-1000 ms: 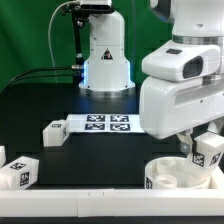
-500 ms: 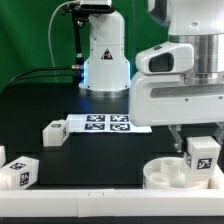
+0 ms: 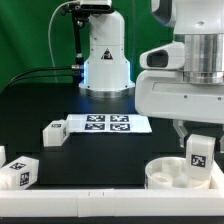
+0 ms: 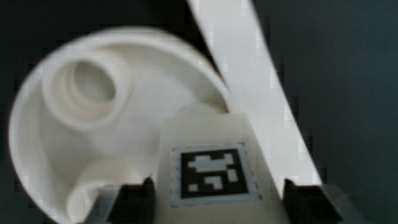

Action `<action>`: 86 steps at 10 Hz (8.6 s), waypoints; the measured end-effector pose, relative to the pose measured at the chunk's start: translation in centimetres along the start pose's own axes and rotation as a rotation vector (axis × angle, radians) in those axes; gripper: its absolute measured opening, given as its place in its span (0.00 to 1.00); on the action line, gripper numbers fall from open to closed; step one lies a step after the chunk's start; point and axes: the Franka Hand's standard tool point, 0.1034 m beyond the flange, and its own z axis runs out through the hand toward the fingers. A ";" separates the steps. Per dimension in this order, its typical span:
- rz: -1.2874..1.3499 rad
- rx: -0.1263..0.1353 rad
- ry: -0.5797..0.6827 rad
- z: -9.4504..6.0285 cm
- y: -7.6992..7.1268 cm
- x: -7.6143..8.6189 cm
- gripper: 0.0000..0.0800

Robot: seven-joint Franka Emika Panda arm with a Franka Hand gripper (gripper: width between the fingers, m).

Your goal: Assemble stool

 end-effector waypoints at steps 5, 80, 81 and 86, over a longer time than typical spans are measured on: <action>0.544 0.049 0.013 0.1 -0.3 0.0 0.43; 0.855 0.112 -0.116 -2.6 -2.0 1.4 0.80; 0.793 0.114 -0.110 -2.5 -1.8 1.5 0.81; 0.084 0.126 -0.038 -3.0 -2.0 1.7 0.81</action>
Offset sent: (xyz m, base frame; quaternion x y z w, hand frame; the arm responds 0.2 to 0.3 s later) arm 0.0000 0.0000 0.0000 0.0000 0.0000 0.1938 0.9810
